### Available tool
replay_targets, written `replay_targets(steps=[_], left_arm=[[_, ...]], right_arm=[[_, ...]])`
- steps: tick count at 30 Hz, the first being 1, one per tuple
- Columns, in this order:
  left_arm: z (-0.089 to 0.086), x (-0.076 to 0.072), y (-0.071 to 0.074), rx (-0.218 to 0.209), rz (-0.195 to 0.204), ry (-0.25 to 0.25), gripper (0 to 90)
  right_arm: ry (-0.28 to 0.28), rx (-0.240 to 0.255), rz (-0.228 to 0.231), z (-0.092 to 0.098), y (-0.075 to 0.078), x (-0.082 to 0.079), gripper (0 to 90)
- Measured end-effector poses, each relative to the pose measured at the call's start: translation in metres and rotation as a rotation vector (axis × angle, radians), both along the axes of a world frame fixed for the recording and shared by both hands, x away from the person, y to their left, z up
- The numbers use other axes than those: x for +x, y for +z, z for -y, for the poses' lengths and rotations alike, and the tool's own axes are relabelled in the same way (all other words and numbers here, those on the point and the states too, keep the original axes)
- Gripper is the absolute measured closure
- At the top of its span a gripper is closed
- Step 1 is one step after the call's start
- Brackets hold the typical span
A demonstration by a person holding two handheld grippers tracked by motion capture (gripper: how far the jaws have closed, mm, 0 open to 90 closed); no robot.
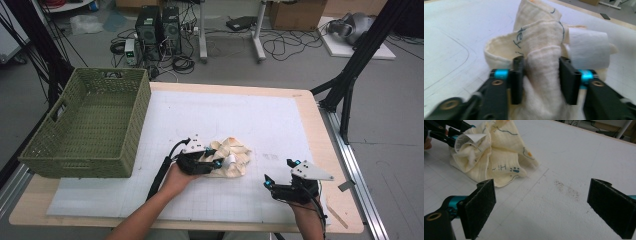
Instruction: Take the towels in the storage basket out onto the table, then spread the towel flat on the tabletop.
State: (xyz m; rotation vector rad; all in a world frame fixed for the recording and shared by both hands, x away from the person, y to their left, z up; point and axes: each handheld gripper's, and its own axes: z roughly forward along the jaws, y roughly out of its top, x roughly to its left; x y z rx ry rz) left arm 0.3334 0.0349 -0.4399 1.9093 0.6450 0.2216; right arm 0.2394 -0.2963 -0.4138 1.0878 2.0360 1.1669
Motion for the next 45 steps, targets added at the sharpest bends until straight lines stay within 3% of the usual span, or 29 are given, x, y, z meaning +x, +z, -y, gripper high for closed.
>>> replay_targets(steps=[3,6,12,13,14,18,21,29,36,45], left_arm=[[-0.009,-0.001,0.006,-0.006,-0.016,0.037,30.3],[-0.026,-0.004,0.013,-0.003,-0.008,0.087,20.1],[-0.077,-0.015,0.027,-0.067,0.043,0.160,19.5],[-0.077,-0.015,0.027,-0.067,0.043,0.160,19.5],[-0.092,-0.019,0.026,-0.085,0.045,0.179,19.5],[-0.111,-0.026,0.020,-0.094,0.060,0.203,19.3],[-0.117,-0.025,0.020,-0.093,0.057,0.225,19.4],[-0.123,-0.027,0.021,-0.097,0.072,0.214,19.3],[-0.123,-0.029,0.023,-0.098,0.078,0.218,19.3],[-0.124,-0.028,0.025,-0.097,0.085,0.226,19.3]], right_arm=[[0.001,0.001,-0.002,-0.001,0.000,0.000,7.6],[0.001,-0.001,0.002,-0.001,0.000,0.000,7.6],[-0.004,-0.001,0.002,0.000,0.000,0.000,7.6],[-0.005,-0.004,0.003,0.000,0.000,0.000,7.6],[-0.005,-0.004,0.001,-0.001,0.000,0.001,7.6],[-0.006,-0.004,-0.002,-0.001,-0.001,0.002,7.6],[-0.009,0.002,-0.010,-0.002,-0.002,0.003,7.5],[-0.016,0.008,-0.026,-0.001,-0.003,0.006,7.5],[-0.007,-0.013,-0.011,-0.004,-0.002,0.005,7.6],[-0.031,-0.004,-0.004,-0.001,-0.001,0.007,7.5]])
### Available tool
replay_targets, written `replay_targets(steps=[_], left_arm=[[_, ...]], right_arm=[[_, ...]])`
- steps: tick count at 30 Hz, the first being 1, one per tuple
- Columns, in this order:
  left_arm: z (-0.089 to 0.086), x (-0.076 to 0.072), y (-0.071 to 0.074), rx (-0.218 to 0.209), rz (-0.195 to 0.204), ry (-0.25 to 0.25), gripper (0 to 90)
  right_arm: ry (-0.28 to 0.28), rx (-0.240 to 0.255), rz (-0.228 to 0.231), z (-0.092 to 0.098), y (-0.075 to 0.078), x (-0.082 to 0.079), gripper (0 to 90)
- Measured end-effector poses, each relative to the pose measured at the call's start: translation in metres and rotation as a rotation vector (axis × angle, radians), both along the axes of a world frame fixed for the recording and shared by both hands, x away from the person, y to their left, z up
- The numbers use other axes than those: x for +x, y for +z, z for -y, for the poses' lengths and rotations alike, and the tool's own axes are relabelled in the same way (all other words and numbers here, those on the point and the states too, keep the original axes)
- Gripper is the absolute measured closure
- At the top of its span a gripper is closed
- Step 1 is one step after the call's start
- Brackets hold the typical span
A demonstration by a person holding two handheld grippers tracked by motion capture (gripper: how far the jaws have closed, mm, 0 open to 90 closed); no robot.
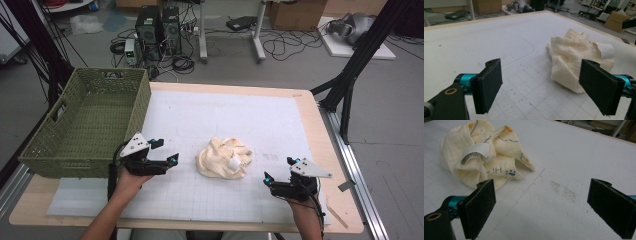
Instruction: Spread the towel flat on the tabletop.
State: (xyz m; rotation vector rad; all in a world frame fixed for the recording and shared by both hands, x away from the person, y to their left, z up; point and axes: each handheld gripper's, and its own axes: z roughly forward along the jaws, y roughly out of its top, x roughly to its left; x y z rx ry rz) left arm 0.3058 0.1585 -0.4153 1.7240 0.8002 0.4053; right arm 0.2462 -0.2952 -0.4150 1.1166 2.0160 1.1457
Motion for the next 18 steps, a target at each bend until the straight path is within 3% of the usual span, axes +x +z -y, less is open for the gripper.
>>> replay_targets(steps=[10,15,18], left_arm=[[0.010,0.009,0.008,-0.008,-0.032,-0.013,19.3],[0.030,0.024,0.019,-0.016,-0.047,-0.051,22.8],[0.043,0.034,0.023,0.003,-0.042,-0.039,22.8]], right_arm=[[0.003,-0.007,-0.009,0.001,-0.002,0.001,7.6],[0.008,0.010,-0.013,0.004,-0.001,0.000,7.6],[0.029,0.034,-0.037,0.005,-0.002,0.000,7.6]])
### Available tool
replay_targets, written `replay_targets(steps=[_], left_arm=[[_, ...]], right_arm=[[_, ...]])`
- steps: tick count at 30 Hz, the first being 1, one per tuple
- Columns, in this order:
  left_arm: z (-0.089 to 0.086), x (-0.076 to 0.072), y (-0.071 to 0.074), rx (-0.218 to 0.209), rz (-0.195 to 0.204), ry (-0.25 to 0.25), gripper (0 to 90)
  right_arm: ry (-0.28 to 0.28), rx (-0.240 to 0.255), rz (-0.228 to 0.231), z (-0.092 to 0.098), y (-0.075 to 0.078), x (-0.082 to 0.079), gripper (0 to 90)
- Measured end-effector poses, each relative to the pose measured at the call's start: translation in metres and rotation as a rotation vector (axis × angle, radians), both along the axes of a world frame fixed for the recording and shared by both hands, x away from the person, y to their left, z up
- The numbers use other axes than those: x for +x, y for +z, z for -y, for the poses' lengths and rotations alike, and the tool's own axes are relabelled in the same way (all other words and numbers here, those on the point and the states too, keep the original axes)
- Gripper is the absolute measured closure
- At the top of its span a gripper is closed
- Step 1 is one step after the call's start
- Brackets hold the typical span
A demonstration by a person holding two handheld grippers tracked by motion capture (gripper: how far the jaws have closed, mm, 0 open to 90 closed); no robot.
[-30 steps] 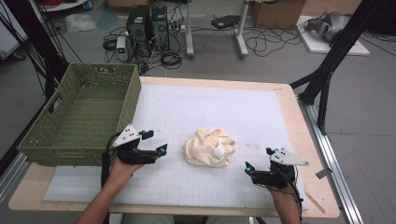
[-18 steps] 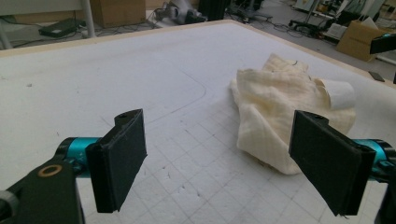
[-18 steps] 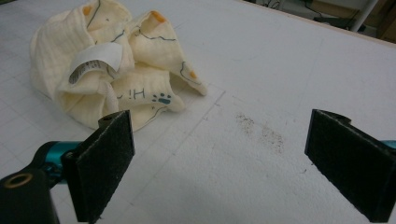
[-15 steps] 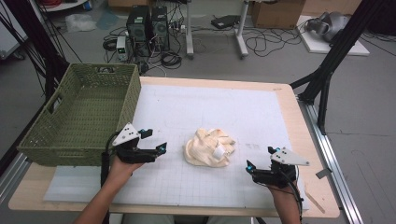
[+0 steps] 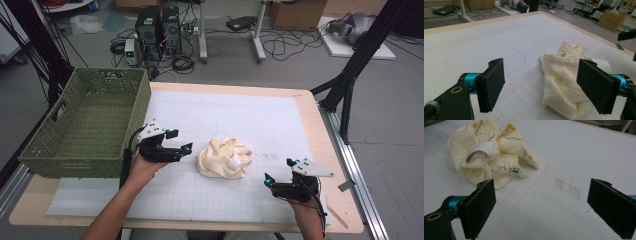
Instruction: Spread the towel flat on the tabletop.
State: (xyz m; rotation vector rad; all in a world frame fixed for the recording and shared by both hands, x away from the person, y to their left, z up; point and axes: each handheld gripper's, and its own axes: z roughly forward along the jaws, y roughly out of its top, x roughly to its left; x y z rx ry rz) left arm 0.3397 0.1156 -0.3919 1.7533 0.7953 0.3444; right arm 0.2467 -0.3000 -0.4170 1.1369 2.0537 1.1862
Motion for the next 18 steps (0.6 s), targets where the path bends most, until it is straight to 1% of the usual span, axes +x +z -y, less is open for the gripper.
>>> replay_targets(steps=[2,4,7,8,9,10,11,13,15,18], left_arm=[[0.009,0.006,0.001,-0.010,-0.014,0.002,23.1],[0.019,0.012,0.002,-0.020,-0.023,-0.016,24.4],[0.036,0.019,0.002,-0.003,-0.035,-0.049,27.3],[0.036,0.019,0.002,-0.003,-0.035,-0.049,28.5],[0.047,0.022,0.001,0.011,-0.038,-0.075,29.9],[0.052,0.023,0.000,0.018,-0.043,-0.092,31.5],[0.058,0.025,-0.001,0.037,-0.051,-0.109,32.9],[0.068,0.026,-0.005,0.078,-0.053,-0.133,34.6],[0.076,0.028,-0.008,0.112,-0.064,-0.148,36.9],[0.085,0.028,-0.013,0.128,-0.077,-0.170,40.3]], right_arm=[[0.000,-0.005,-0.005,0.000,-0.001,0.000,7.6],[0.001,-0.002,-0.003,0.000,-0.001,0.000,7.6],[0.005,0.006,-0.004,0.001,-0.001,0.000,7.5],[0.005,0.004,-0.008,0.001,-0.002,0.000,7.6],[0.005,0.003,-0.010,0.001,-0.002,0.001,7.6],[0.003,0.010,-0.016,0.001,-0.002,0.001,7.6],[0.003,0.017,-0.018,0.001,-0.002,0.001,7.6],[0.001,0.016,-0.012,0.002,-0.001,0.000,7.6],[0.001,0.016,-0.008,0.002,-0.001,0.000,7.6],[0.001,0.013,-0.005,0.003,-0.001,0.000,7.6]])
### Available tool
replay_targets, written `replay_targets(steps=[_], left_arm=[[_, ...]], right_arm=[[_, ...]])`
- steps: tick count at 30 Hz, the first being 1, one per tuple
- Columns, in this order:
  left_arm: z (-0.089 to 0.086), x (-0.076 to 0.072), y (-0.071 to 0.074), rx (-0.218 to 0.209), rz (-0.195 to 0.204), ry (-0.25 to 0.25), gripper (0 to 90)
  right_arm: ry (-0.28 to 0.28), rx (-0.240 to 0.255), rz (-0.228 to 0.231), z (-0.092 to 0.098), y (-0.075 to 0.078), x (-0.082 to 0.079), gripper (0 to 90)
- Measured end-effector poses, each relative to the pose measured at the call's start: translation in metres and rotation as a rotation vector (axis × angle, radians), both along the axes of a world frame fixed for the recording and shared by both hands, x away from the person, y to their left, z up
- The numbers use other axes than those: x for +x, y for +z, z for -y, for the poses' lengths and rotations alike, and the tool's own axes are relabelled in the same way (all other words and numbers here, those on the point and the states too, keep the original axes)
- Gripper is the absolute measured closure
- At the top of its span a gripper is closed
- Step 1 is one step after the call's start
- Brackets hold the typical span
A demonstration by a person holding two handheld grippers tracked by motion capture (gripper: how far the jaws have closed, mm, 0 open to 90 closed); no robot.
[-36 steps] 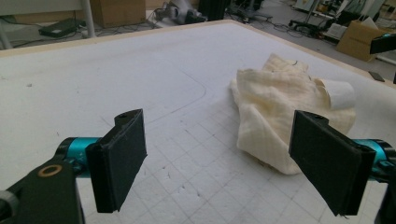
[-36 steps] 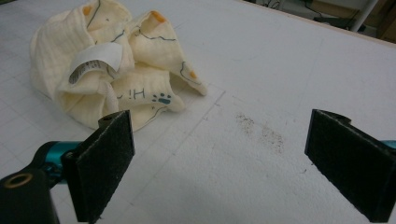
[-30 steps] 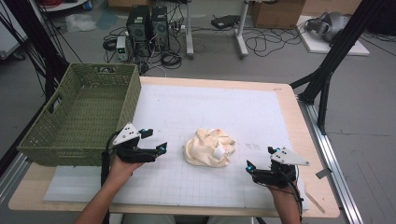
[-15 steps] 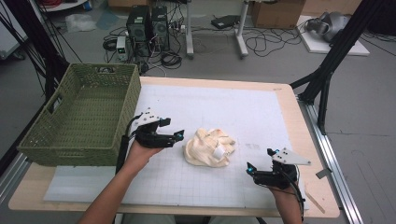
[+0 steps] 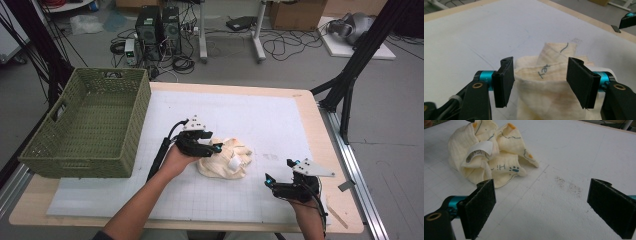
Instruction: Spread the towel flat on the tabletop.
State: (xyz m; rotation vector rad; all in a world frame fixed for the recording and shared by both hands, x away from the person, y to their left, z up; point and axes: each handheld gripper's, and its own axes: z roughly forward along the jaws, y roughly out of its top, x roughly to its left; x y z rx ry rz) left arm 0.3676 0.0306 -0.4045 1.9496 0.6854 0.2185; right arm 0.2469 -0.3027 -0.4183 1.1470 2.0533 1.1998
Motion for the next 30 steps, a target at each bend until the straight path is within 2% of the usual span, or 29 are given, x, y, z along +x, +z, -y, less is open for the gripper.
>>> replay_targets(steps=[5,6,7,8,10,14,16,17,23,27,30], left_arm=[[0.007,0.000,-0.010,0.087,-0.041,-0.071,46.8],[0.008,0.000,-0.012,0.095,-0.057,-0.080,49.4],[0.008,0.000,-0.012,0.095,-0.057,-0.080,51.9],[0.009,0.001,-0.016,0.121,-0.091,-0.108,54.4],[0.010,-0.001,-0.018,0.142,-0.091,-0.128,63.3],[0.007,-0.006,-0.015,0.133,-0.048,-0.141,84.3],[0.004,-0.007,-0.014,0.125,-0.048,-0.139,86.3],[-0.001,-0.009,-0.013,0.108,-0.027,-0.121,86.9],[-0.023,-0.015,-0.008,0.070,0.014,-0.060,87.8],[-0.034,-0.016,-0.005,0.064,0.005,-0.036,87.8],[-0.045,-0.026,-0.001,0.054,0.020,-0.028,87.8]], right_arm=[[-0.003,0.003,-0.002,0.001,0.000,0.000,7.6],[-0.003,0.003,-0.001,0.001,0.000,0.000,7.6],[-0.003,0.003,-0.001,0.001,0.000,0.000,7.6],[-0.002,0.002,-0.001,0.002,0.000,0.000,7.6],[-0.002,0.003,-0.005,0.001,0.000,0.000,7.6],[-0.004,0.006,-0.009,0.001,0.000,-0.001,7.6],[-0.002,0.001,-0.002,0.002,0.000,0.000,7.6],[-0.001,0.004,-0.005,0.001,0.000,-0.001,7.6],[0.001,0.002,-0.003,0.000,0.000,0.000,7.6],[0.002,0.001,-0.006,-0.001,-0.001,0.000,7.6],[0.002,-0.001,-0.005,-0.001,0.000,-0.001,7.6]])
